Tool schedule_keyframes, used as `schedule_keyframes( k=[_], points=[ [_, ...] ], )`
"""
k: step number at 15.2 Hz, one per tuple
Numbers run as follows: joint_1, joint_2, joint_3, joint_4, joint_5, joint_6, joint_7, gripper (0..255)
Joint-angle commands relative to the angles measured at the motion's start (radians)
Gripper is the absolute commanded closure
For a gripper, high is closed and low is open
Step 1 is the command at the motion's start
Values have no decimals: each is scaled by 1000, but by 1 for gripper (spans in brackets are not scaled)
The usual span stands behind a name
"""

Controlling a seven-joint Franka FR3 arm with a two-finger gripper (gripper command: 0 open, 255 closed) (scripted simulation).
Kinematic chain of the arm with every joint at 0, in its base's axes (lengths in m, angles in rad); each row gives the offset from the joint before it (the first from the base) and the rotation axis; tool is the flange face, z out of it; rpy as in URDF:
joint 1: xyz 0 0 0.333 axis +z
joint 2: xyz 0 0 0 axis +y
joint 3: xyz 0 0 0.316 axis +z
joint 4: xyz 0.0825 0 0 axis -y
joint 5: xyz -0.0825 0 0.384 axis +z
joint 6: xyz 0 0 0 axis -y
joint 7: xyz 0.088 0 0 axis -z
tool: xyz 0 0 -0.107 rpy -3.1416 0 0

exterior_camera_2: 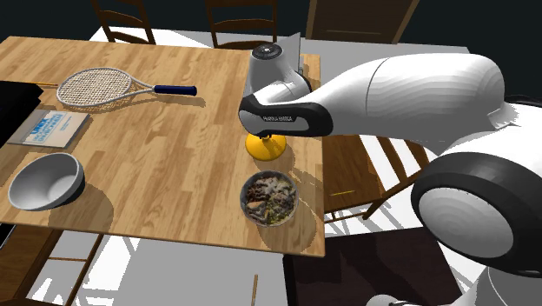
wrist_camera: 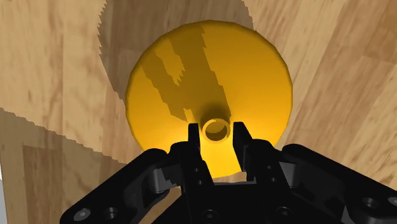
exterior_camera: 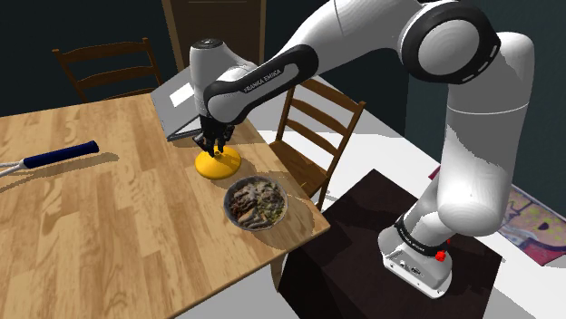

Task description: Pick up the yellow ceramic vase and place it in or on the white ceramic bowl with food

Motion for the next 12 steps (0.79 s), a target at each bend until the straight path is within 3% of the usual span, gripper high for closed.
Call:
schedule_keyframes(
  k=[1, 12],
  points=[
    [0, 0, 0, 0, 0, 0, 0, 255],
    [-9, -66, 14, 43, 28, -107, -17, 255]
  ],
)
